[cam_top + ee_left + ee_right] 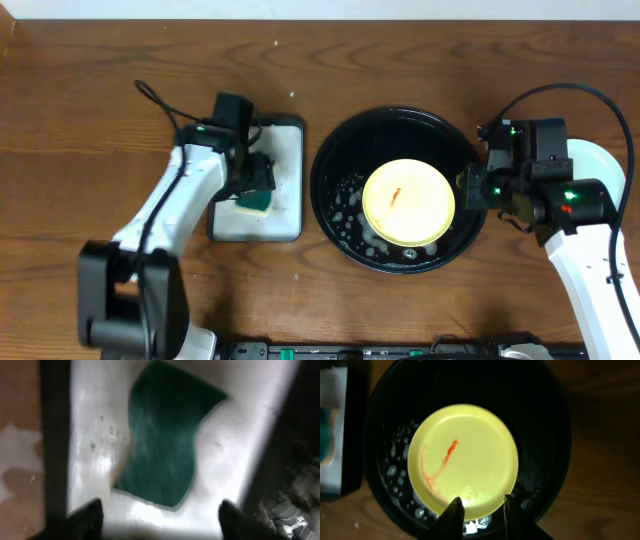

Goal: Clean dirty plates on tray and stack at the side
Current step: 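Move right gripper to the yellow plate and grip its rim, then pick up the green sponge from the basin with left gripper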

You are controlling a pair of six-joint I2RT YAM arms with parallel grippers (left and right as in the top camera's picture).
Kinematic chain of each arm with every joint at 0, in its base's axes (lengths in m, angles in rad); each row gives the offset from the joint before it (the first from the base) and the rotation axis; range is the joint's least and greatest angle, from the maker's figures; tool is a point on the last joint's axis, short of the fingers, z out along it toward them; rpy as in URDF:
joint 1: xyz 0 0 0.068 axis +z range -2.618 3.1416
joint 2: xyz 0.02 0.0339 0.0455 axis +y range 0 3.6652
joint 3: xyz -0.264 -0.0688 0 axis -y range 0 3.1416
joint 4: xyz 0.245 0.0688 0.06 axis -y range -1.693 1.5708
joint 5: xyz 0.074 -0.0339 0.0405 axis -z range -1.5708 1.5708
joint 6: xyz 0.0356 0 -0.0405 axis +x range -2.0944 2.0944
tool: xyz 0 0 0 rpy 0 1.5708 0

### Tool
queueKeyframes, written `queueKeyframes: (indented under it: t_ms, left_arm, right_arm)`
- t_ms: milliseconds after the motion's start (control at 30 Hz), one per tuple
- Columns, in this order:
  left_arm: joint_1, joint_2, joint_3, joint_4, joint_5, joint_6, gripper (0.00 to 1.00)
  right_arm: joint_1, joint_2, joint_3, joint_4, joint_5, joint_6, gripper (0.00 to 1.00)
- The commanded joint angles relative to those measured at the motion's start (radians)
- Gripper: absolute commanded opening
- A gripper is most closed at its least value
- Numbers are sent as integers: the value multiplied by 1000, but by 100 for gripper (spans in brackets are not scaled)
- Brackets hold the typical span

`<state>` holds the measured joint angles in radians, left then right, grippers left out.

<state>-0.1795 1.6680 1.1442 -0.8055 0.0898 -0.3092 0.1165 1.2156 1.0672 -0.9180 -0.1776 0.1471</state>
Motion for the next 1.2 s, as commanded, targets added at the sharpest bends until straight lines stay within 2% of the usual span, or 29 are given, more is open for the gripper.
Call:
queueKeyframes:
  t_ms: [0,100,267,500,533,567,633,667,767,800,867,1033,1167]
  left_arm:
    - [2,92,-31,87,-52,6,63]
    - [-3,174,-31,126,-48,6,53]
    - [-3,237,-31,126,-31,6,8]
    - [-3,187,24,16,-30,6,9]
    - [-3,174,32,1,-30,6,17]
    - [-3,159,36,-7,-30,6,32]
    - [-3,135,36,-13,-30,6,47]
    - [-3,128,36,-13,-30,6,51]
    - [-3,130,33,-3,-31,6,52]
    - [-3,132,26,5,-31,7,52]
    - [-3,138,-3,37,-31,6,43]
    - [-3,152,-89,121,-31,6,8]
    - [-3,148,-87,98,-31,17,7]
  right_arm:
    - [8,2,12,-27,-31,-18,25]
    - [9,7,11,-48,-31,-18,24]
    - [9,7,11,-63,-30,-18,24]
    - [9,13,10,-64,-29,-18,25]
    - [9,17,8,-66,-29,-18,25]
    - [8,24,3,-65,-28,-18,26]
    - [7,40,-12,-60,-28,-18,26]
    - [7,53,-22,-58,-29,-18,27]
    - [7,97,-39,-62,-29,-18,27]
    - [7,116,-42,-63,-29,-18,27]
    - [7,154,-42,-59,-29,-18,25]
    - [7,216,-42,-36,-21,-14,25]
    - [-7,275,-42,3,-18,-14,27]
